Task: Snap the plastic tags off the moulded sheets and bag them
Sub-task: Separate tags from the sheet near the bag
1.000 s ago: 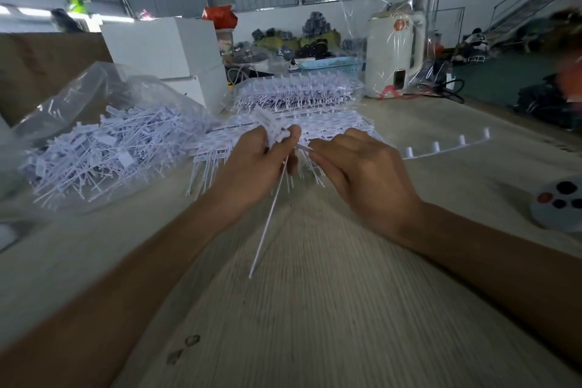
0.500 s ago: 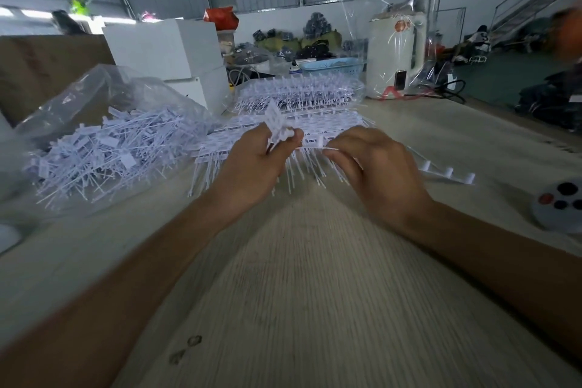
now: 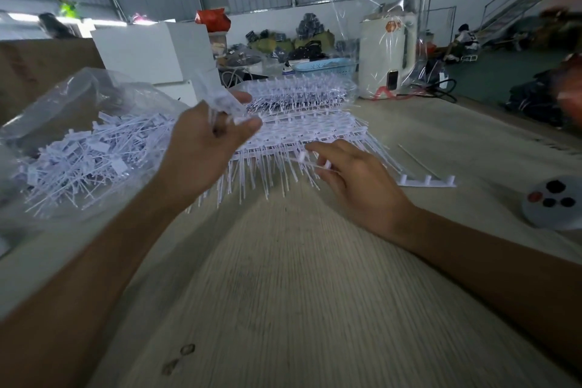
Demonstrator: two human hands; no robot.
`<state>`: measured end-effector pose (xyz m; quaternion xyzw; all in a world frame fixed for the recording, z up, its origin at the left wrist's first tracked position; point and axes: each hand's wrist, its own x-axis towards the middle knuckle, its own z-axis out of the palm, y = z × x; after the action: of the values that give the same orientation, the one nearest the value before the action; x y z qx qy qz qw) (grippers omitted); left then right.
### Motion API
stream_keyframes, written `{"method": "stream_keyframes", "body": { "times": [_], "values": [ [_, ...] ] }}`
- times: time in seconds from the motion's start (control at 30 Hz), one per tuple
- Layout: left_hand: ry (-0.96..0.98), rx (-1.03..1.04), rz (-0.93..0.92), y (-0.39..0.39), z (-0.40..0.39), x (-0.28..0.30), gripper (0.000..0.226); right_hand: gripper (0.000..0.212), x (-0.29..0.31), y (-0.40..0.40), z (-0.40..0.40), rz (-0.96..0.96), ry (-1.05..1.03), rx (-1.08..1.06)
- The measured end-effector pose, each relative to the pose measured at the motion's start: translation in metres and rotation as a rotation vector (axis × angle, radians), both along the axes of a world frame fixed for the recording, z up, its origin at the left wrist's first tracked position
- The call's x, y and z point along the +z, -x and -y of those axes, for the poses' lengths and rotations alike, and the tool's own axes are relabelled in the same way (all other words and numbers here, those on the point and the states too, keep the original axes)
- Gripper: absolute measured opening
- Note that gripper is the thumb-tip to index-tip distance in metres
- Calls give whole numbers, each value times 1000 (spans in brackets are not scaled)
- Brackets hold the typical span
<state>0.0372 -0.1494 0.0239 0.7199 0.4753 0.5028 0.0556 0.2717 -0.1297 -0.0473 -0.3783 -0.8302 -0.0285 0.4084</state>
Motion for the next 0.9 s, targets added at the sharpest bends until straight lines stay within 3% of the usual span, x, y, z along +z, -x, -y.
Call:
{"method": "stream_keyframes", "body": {
  "times": [0.07,0.17,0.27,0.33,0.43,0.57,0.63,0.8,0.9],
  "values": [
    [42,3,-5,-6,-3,-12,24,27,0,1,0,-110,12,50],
    [64,50,-8,-9,-8,-23,10,15,-2,-2,0,-191,-19,27],
    [125,31,-35,-11,-10,-31,40,17,-2,-3,0,-228,-40,2],
    [170,-11,-44,-12,-10,-36,45,18,0,-3,0,-199,-49,26],
    [148,-70,-58,-15,-14,-41,29,17,2,-2,1,-154,-52,77],
    [55,-159,-155,-29,-4,-34,34,17,3,0,3,-174,-32,122],
    [35,-184,-143,-35,0,-33,10,18,4,-1,5,-188,-24,141],
    [-16,-166,-55,-42,5,-35,15,19,5,0,8,-135,-31,180],
    [-28,-83,48,-50,10,-39,19,21,4,-1,8,-65,-95,86]
  ]
}}
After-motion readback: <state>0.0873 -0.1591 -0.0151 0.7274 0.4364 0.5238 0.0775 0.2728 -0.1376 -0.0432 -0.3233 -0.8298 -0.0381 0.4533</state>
